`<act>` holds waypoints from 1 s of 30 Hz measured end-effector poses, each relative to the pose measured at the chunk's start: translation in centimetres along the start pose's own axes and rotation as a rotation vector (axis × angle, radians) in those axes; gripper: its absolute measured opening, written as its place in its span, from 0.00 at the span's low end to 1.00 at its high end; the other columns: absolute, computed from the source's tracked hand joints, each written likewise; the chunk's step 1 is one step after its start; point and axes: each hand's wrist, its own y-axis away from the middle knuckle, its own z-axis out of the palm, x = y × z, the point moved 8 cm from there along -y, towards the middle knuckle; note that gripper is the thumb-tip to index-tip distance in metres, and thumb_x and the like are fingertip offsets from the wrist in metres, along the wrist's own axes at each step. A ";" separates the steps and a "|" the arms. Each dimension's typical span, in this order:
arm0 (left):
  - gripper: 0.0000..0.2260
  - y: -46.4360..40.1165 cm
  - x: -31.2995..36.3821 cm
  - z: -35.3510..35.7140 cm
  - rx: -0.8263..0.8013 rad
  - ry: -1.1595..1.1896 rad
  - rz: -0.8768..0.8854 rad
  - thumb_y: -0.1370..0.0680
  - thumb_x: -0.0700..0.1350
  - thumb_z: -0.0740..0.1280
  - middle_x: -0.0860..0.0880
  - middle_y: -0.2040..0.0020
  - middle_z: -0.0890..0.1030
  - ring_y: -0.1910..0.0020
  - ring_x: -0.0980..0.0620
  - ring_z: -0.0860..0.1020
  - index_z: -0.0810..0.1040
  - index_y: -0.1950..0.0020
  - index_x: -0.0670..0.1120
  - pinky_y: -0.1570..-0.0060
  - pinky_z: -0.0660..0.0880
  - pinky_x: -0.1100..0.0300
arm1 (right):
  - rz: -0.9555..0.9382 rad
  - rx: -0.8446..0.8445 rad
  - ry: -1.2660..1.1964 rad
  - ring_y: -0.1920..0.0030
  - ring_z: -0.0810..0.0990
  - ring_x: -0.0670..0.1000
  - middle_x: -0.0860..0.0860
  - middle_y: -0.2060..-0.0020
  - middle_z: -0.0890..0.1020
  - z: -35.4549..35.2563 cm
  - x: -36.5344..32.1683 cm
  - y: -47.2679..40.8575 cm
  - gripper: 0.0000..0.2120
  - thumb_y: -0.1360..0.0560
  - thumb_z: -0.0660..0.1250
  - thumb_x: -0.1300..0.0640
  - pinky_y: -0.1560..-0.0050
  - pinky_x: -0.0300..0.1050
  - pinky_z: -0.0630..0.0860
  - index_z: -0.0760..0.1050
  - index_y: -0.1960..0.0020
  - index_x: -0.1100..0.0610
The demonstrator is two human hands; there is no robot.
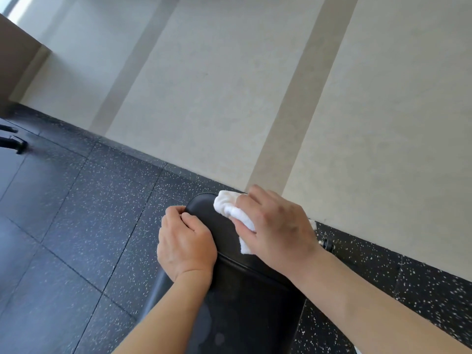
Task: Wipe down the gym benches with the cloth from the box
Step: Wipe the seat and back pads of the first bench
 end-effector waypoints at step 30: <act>0.25 10.2 -6.6 -2.6 -0.104 -0.097 0.712 0.17 0.50 0.54 0.54 0.17 0.63 0.17 0.48 0.60 0.66 0.18 0.55 0.21 0.61 0.42 | 0.170 0.245 0.166 0.62 0.78 0.53 0.49 0.59 0.78 -1.3 -5.2 11.0 0.06 0.26 0.73 0.54 0.66 0.50 0.74 0.79 0.57 0.55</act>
